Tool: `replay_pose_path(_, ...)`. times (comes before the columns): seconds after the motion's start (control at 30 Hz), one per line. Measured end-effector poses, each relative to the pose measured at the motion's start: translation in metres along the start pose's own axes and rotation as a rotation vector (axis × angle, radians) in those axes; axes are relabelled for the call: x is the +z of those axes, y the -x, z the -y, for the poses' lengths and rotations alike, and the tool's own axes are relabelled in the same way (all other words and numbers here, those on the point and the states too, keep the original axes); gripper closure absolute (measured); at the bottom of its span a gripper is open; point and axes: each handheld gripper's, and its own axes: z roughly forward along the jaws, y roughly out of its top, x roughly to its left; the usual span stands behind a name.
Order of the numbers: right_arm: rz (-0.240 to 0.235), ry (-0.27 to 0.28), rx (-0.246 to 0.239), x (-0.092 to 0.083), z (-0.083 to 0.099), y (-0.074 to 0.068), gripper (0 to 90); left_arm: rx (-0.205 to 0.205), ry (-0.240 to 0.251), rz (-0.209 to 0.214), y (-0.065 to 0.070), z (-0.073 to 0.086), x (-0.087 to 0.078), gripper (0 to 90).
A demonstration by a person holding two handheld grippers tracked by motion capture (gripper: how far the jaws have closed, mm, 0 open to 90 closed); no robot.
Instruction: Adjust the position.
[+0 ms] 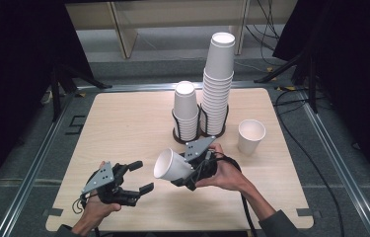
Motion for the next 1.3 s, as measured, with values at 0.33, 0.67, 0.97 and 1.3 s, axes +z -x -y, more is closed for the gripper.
replay_pose_path(0.33,-0.044,0.1,0.002,0.008,-0.002,-0.01,19.7,-0.051,0.01,0.017,0.001,0.001,0.003,12.5)
replay_pose_path(0.67,-0.088,0.115,-0.02,0.025,-0.004,-0.016,19.6,-0.03,0.013,0.034,0.005,0.0,0.005,0.0)
replay_pose_path(0.97,-0.114,0.119,-0.034,0.042,-0.005,-0.02,19.3,-0.017,0.019,0.052,0.007,0.0,0.006,0.2)
replay_pose_path(1.3,-0.121,0.099,-0.024,0.047,-0.004,-0.022,18.6,0.011,0.012,0.049,0.01,-0.003,0.005,6.6)
